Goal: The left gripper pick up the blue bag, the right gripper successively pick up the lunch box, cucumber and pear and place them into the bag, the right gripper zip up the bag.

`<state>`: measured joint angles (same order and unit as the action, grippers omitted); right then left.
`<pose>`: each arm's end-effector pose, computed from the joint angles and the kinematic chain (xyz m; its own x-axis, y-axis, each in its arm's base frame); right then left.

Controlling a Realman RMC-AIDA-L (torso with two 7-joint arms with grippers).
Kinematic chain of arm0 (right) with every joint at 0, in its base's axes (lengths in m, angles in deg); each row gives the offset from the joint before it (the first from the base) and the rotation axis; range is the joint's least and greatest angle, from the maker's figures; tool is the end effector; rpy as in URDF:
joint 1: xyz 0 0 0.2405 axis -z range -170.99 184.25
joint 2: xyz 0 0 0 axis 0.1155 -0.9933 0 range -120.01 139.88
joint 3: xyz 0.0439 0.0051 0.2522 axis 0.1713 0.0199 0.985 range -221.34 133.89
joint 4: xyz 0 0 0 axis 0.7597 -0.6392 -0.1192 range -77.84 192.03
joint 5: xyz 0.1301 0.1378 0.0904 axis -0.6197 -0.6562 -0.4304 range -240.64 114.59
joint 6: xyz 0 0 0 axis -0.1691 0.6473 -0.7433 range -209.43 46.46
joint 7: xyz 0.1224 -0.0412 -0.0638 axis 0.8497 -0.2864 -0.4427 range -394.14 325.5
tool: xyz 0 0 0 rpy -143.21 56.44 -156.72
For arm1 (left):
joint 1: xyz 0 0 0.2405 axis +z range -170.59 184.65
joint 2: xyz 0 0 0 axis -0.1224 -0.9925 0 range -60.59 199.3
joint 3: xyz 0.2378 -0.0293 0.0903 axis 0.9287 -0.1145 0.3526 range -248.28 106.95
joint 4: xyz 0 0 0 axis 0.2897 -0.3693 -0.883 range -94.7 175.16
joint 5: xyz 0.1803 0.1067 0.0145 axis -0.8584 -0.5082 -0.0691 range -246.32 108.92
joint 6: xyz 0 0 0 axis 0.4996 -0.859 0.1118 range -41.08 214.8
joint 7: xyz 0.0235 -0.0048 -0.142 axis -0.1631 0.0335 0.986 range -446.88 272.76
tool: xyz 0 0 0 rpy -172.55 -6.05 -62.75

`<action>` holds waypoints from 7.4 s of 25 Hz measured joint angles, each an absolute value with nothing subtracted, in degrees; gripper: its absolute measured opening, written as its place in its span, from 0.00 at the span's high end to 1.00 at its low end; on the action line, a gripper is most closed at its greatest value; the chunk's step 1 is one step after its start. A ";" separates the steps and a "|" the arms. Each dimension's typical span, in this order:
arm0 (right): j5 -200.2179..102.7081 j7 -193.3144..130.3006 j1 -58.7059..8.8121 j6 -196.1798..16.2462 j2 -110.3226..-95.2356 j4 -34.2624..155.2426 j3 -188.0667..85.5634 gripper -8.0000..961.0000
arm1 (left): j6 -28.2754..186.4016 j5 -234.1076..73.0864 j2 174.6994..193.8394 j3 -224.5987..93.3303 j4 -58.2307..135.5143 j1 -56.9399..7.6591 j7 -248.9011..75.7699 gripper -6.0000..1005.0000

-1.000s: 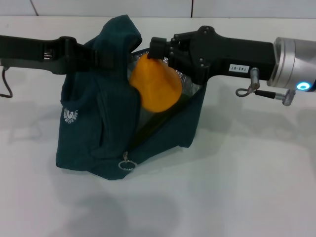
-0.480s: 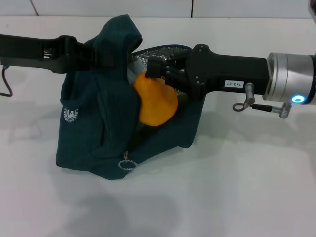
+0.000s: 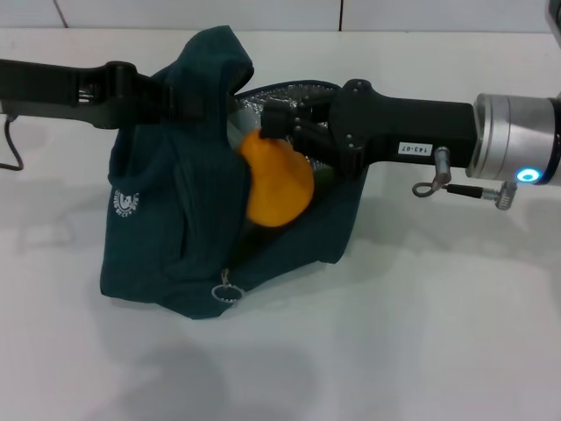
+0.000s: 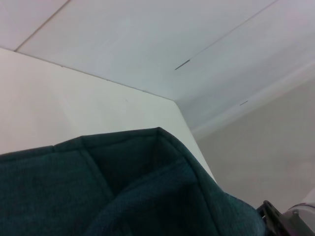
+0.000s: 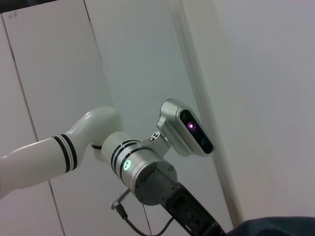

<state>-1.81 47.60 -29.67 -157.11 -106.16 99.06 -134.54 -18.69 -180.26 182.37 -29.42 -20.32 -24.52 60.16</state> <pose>0.1148 0.3480 -0.0454 0.6853 -0.2075 -0.6981 -0.2267 -0.9717 0.0662 -0.2109 0.3395 0.0977 0.3116 0.8748 0.3709 0.8742 -0.4169 0.2490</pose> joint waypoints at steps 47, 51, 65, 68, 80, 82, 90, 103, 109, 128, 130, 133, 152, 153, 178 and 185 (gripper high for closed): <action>-7.03 71.78 -27.54 -155.30 -105.73 74.43 -131.43 0.59 | -18.87 -180.05 182.77 -29.36 -20.32 -25.24 59.82 0.95; -7.11 70.76 -27.46 -156.30 -105.63 74.80 -131.26 0.74 | -18.87 -180.05 182.82 -29.36 -20.40 -25.24 59.81 0.95; -7.21 67.83 -21.82 -172.88 -102.13 82.44 -118.08 0.98 | -22.54 -177.47 182.57 -29.31 -15.73 -28.02 61.43 0.95; -7.13 68.72 -21.06 -174.92 -100.90 83.60 -116.12 0.98 | -21.91 -178.04 182.82 -29.28 -12.80 -29.01 59.94 0.95; -2.38 69.21 -22.34 -173.07 -100.55 83.03 -116.17 0.91 | -15.80 -182.08 186.11 -28.61 -9.21 -29.23 54.52 0.94; -1.68 69.24 -22.41 -172.76 -100.71 83.02 -116.13 0.89 | -15.59 -182.12 186.26 -28.18 -9.19 -29.16 54.28 0.95; -1.57 69.20 -21.19 -174.04 -101.01 83.11 -114.19 0.84 | -15.41 -182.17 186.77 -27.79 -9.09 -28.92 52.99 0.95; -1.62 64.93 -18.76 -182.99 -100.37 83.89 -112.57 0.58 | -14.45 -182.16 187.09 -27.76 -9.07 -28.05 52.32 0.94; -1.17 55.77 -13.57 -188.24 -100.57 84.01 -110.66 0.32 | -13.34 -182.16 187.23 -27.74 -9.07 -27.50 52.10 0.94; 23.15 28.63 -12.35 -181.05 -105.29 76.48 -112.02 0.28 | -12.28 -182.23 187.64 -27.24 -9.08 -26.82 51.81 0.93; 23.00 26.92 -13.47 -178.78 -105.57 74.96 -112.06 0.28 | -12.27 -182.25 187.71 -27.24 -9.07 -26.93 51.78 0.93; 22.91 25.77 -15.08 -176.34 -105.95 73.92 -112.10 0.28 | -12.22 -182.26 187.73 -27.24 -9.07 -27.14 51.71 0.93; 3.48 26.02 -20.25 -163.94 -106.25 74.35 -136.17 0.28 | -11.74 -182.22 187.83 -27.25 -9.08 -27.34 51.72 0.93; 3.11 26.00 -20.25 -163.90 -106.25 74.35 -136.42 0.28 | -11.74 -182.21 187.83 -27.26 -9.08 -27.34 51.71 0.92; -16.59 21.74 -16.48 -159.54 -106.25 77.70 -152.93 0.28 | -12.09 -181.53 188.52 -27.25 -9.08 -26.64 51.54 0.92; -20.75 19.84 -14.60 -159.39 -106.10 78.32 -154.17 0.29 | -12.11 -181.53 188.53 -27.24 -9.08 -26.63 51.54 0.91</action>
<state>-20.75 19.84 -14.60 -159.39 -106.10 78.32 -154.17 -12.11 -181.53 188.53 -27.24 -9.08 -26.63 51.54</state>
